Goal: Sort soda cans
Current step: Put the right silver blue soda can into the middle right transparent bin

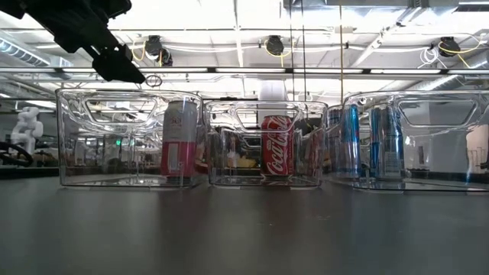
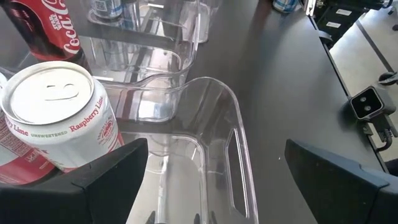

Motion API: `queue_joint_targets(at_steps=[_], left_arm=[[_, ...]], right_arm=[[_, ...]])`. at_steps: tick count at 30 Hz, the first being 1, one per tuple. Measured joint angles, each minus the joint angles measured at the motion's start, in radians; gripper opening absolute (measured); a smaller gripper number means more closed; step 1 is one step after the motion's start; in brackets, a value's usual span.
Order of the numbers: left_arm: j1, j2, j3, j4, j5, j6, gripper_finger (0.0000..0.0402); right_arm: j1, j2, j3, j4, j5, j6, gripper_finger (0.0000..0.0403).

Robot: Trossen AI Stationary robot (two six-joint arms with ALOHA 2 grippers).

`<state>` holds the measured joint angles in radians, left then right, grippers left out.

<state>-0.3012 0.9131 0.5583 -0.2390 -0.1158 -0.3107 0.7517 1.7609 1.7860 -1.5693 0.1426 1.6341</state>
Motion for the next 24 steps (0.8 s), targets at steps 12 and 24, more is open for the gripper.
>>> queue_joint_targets(at_steps=[12,24], left_arm=[[0.0,0.0,0.0,0.048,0.0,-0.003,0.0386],[0.0,0.0,0.0,0.047,-0.023,-0.129,0.0386]], right_arm=[[0.115,-0.308,-0.431,0.238,-0.105,-0.112,0.0345],[0.169,-0.278,-0.441,0.397,-0.174,-0.263,0.0345]])
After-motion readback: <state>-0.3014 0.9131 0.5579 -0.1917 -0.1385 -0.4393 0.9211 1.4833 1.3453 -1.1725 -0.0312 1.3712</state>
